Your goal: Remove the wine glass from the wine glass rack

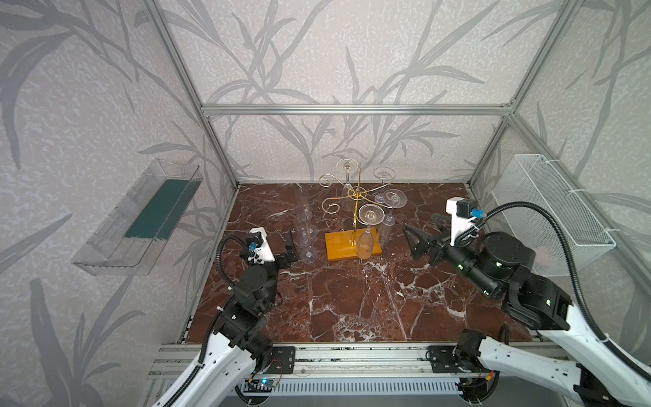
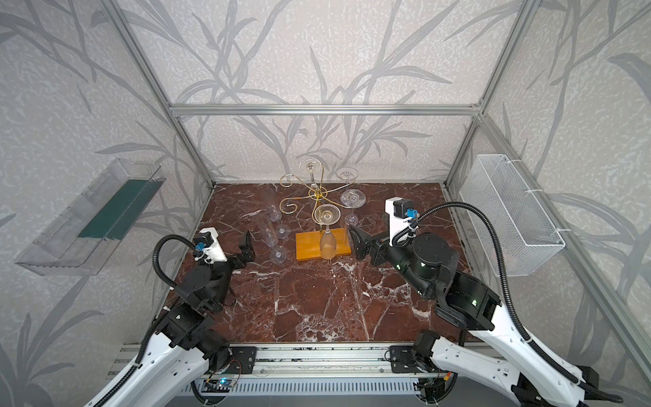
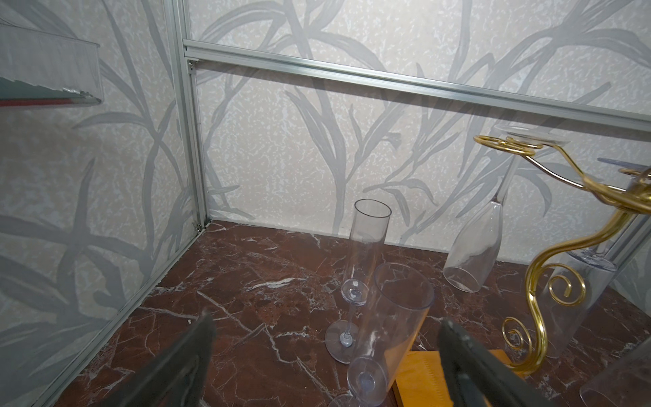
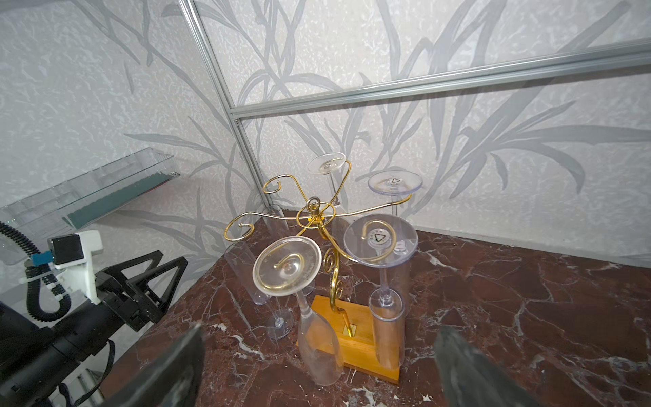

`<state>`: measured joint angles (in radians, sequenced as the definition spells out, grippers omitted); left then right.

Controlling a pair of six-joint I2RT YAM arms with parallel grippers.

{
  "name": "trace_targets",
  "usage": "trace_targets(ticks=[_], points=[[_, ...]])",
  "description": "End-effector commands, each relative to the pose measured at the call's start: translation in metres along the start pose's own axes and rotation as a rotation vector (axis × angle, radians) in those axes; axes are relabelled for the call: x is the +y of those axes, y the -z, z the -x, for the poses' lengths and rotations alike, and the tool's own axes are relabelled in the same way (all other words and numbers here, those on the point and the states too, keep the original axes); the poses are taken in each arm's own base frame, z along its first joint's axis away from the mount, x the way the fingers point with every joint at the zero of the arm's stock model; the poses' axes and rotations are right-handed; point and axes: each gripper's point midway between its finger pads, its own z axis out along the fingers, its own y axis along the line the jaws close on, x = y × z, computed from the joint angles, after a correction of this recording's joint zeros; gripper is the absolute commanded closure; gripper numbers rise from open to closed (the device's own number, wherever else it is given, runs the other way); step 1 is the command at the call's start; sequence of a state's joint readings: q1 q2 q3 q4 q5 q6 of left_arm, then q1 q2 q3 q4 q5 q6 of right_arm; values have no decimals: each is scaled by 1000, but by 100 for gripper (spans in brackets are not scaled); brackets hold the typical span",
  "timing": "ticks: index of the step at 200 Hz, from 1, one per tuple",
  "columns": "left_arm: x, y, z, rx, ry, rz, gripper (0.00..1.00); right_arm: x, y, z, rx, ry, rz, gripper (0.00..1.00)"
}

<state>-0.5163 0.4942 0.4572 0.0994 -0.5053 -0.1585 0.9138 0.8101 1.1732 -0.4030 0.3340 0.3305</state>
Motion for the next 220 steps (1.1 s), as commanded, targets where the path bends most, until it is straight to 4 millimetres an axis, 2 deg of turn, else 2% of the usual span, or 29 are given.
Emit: trace_targets(ticks=[1, 21, 63, 88, 93, 118, 220], points=[[1, 5, 2, 22, 16, -9, 0, 11, -3, 5, 25, -110, 51, 1], [-1, 7, 3, 30, 32, -28, 1, 18, -11, 0, 81, -193, 88, 6], [1, 9, -3, 37, 58, -23, 1, 21, -34, -22, 211, -410, 127, 27], [2, 9, -9, 57, 59, -21, 1, 18, -44, -29, 219, -482, 137, 39], [4, 13, -4, 36, 74, -24, 1, 18, -47, -29, 213, -495, 142, 42], [8, 18, -8, 27, 97, -21, 1, 13, -56, -31, 200, -554, 145, 53], [14, 27, -26, 69, 165, -29, 1, 14, -89, -43, 208, -667, 166, 57]])
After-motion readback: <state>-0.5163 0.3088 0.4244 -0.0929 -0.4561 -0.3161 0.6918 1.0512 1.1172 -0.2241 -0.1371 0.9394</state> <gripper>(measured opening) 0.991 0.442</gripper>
